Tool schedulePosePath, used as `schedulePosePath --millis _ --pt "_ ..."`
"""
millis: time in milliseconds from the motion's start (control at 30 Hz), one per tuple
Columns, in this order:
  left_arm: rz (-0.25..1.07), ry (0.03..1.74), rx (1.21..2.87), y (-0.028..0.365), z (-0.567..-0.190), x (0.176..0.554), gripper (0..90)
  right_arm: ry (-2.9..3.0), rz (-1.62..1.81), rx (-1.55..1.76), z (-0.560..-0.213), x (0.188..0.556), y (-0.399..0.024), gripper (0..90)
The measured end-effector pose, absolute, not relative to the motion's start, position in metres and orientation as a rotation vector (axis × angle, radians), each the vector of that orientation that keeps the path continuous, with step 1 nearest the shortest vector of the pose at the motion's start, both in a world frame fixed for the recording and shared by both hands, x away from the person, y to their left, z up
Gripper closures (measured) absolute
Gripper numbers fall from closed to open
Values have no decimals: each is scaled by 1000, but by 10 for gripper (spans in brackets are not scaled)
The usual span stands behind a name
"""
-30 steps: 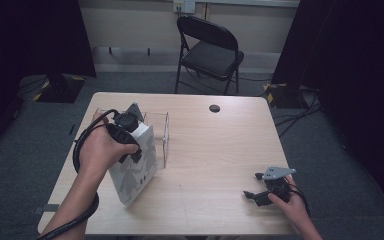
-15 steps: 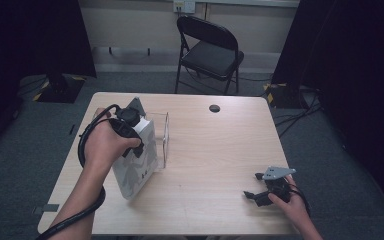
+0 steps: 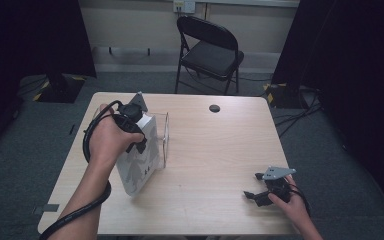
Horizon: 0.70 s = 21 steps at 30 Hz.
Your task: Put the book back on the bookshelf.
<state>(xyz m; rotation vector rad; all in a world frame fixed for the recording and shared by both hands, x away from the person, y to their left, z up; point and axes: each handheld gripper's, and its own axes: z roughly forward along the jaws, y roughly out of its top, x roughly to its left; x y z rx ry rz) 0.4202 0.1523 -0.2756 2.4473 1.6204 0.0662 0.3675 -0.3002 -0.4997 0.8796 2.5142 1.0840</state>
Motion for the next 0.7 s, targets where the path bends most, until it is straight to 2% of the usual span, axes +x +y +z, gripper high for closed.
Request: schedulePosePath --millis 133,167,233,400,433,467,700 --pt "76 1602 2460 152 -276 422 533 2516 1088 877 -500 368 -300 122" --pt "78 1523 2518 156 -275 426 532 2516 1089 876 -500 368 -300 122" --pt "82 1522 2523 156 -275 428 532 2517 1089 876 -500 368 -300 122" --pt "84 1532 2515 155 -273 431 532 2519 1089 871 -500 368 -301 122" --pt "69 1619 2445 151 -273 428 532 2519 1089 868 -500 368 -301 122" --pt "70 1630 2441 150 -273 428 532 2519 1089 869 -500 368 -301 122" --pt "84 1637 2427 149 -271 433 532 2519 1090 868 -500 368 -301 122"
